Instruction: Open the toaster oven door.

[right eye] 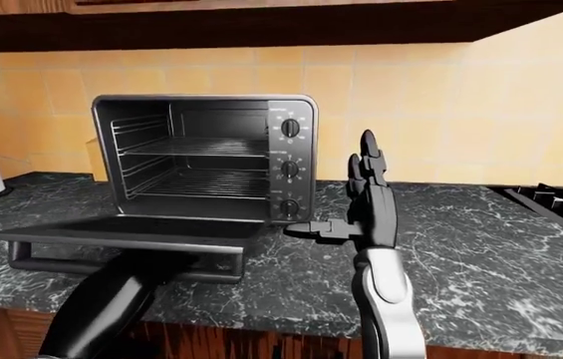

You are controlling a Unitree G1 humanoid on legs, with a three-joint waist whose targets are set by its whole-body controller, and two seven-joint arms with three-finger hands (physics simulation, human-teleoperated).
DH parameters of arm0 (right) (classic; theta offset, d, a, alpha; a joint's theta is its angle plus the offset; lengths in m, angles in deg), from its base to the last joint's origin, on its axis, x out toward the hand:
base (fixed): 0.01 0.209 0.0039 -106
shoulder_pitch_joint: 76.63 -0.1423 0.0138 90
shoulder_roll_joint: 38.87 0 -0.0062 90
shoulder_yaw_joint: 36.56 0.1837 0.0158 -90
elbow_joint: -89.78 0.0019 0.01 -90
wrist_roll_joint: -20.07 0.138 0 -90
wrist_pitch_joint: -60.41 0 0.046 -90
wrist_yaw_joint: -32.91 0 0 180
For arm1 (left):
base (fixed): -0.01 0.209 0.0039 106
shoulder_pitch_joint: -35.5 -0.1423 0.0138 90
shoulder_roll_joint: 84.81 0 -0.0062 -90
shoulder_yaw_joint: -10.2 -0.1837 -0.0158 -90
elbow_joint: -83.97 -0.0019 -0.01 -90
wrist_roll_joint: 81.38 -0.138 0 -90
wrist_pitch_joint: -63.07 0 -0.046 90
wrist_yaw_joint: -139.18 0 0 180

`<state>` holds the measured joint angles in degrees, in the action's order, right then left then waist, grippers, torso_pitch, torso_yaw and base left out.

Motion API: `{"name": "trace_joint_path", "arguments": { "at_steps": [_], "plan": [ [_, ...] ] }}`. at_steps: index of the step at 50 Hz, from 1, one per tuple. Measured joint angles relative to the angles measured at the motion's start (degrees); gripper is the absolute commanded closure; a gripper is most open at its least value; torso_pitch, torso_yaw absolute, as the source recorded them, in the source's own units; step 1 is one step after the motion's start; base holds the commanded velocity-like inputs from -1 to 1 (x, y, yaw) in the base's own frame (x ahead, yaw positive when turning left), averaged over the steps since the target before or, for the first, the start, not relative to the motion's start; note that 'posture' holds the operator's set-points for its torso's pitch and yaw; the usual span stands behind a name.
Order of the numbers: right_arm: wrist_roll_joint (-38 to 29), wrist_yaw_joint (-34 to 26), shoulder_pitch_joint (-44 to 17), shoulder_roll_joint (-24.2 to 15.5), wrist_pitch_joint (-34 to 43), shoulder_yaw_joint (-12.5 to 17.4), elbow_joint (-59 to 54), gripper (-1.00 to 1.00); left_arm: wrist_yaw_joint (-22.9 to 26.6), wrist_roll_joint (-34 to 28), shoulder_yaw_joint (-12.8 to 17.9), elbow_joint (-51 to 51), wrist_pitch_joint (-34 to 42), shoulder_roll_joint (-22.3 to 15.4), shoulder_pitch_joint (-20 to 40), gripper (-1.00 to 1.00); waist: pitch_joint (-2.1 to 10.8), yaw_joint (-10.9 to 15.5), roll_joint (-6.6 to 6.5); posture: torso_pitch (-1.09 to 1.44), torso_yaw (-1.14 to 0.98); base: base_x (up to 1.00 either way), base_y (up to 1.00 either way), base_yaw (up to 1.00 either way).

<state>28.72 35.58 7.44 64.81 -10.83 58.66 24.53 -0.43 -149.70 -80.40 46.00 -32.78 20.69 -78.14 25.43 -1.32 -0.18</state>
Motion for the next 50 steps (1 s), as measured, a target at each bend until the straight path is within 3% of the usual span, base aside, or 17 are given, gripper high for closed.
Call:
{"name": "trace_joint_path", "arguments": {
  "at_steps": [6, 15, 28, 40, 50],
  "plan": [
    [0.01, 0.02, -0.02, -0.02, 0.23, 0.05, 0.32, -1.0, -0.22, 1.0, 1.9, 0.74, -1.92, 0.76, -2.7, -0.65, 0.15, 0.23, 0.26, -0.65, 0.0, 0.0, 0.0, 0.0],
    [-0.04, -0.07, 0.26, 0.03, -0.1, 0.0, 0.2, -1.0, 0.21, 2.31, 5.32, 2.13, -6.78, 2.49, -7.17, -0.65, 0.24, 0.52, 0.37, -0.65, 0.0, 0.0, 0.0, 0.0],
    [-0.17, -0.05, 0.31, 0.14, -0.16, -0.18, 0.19, -1.0, -0.65, 5.96, 12.81, -0.86, -20.04, 7.55, -14.87, -0.73, 0.1, 0.74, 0.48, -0.65, 0.0, 0.0, 0.0, 0.0],
    [-0.16, -0.01, 0.48, 0.13, -0.08, -0.11, 0.21, -1.0, 2.6, 13.15, 26.54, -0.81, -34.3, 17.28, -16.21, -0.71, -0.01, 0.41, 0.43, -0.65, 0.0, 0.0, 0.0, 0.0],
    [-0.17, 0.01, 0.34, 0.16, 0.09, -0.16, 0.53, -1.0, 11.33, 23.77, 42.33, -1.67, -44.89, 24.54, -10.48, -0.71, 0.06, 0.21, 0.38, -0.65, 0.0, 0.0, 0.0, 0.0]
  ]
}}
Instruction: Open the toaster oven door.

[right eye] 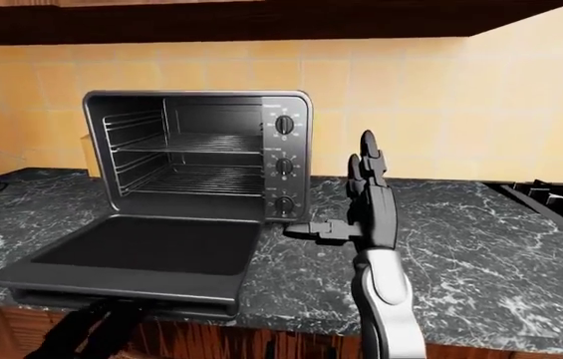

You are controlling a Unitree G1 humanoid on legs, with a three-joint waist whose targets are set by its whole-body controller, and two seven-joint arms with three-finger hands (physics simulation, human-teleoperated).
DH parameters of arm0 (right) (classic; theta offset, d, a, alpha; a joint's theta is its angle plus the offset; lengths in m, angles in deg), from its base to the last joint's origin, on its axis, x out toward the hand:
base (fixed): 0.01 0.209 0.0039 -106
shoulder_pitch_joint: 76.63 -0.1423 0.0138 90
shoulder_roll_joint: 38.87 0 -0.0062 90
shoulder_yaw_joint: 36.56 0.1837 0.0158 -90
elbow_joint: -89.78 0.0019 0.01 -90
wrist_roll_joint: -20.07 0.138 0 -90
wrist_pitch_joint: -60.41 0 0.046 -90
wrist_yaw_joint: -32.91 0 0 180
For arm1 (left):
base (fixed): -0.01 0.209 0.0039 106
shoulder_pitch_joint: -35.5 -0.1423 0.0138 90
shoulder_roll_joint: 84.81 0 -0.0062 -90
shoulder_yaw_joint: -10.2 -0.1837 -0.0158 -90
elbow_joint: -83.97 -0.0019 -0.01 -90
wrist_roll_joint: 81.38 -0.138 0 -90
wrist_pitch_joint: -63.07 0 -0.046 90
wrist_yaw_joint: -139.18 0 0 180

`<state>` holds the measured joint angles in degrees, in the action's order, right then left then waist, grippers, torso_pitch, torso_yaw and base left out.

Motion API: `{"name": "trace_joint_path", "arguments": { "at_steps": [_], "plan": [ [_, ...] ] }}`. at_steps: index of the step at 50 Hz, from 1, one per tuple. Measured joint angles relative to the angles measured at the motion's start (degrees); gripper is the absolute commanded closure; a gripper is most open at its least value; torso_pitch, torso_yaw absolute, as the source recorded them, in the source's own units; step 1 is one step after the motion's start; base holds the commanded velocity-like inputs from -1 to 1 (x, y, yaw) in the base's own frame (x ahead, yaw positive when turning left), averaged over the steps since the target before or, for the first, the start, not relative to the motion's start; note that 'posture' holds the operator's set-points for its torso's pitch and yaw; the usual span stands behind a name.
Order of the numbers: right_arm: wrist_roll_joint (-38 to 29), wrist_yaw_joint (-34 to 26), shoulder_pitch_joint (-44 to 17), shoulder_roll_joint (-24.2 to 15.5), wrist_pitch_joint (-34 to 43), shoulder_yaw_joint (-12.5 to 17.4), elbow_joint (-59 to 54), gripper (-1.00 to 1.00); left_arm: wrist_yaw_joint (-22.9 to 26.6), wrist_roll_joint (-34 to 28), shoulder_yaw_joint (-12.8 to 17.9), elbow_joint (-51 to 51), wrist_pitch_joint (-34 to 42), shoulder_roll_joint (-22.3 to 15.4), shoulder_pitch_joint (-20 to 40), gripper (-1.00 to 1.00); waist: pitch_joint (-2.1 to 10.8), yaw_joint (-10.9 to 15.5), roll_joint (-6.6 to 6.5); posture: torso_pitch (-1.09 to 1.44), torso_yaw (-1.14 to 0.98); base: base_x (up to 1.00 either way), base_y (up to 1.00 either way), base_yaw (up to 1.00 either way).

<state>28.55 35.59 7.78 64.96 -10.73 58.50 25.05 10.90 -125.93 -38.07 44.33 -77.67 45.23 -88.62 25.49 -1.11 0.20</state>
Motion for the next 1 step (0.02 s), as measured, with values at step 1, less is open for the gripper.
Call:
{"name": "trace_joint_path", "arguments": {
  "at_steps": [1],
  "plan": [
    [-0.01, -0.02, -0.02, 0.0, -0.11, 0.02, -0.15, -1.0, 0.71, 1.11, 1.47, -0.33, -0.66, 0.29, 0.65, -0.71, 0.02, -0.01, -0.02, -0.65, 0.0, 0.0, 0.0, 0.0]
  ]
}}
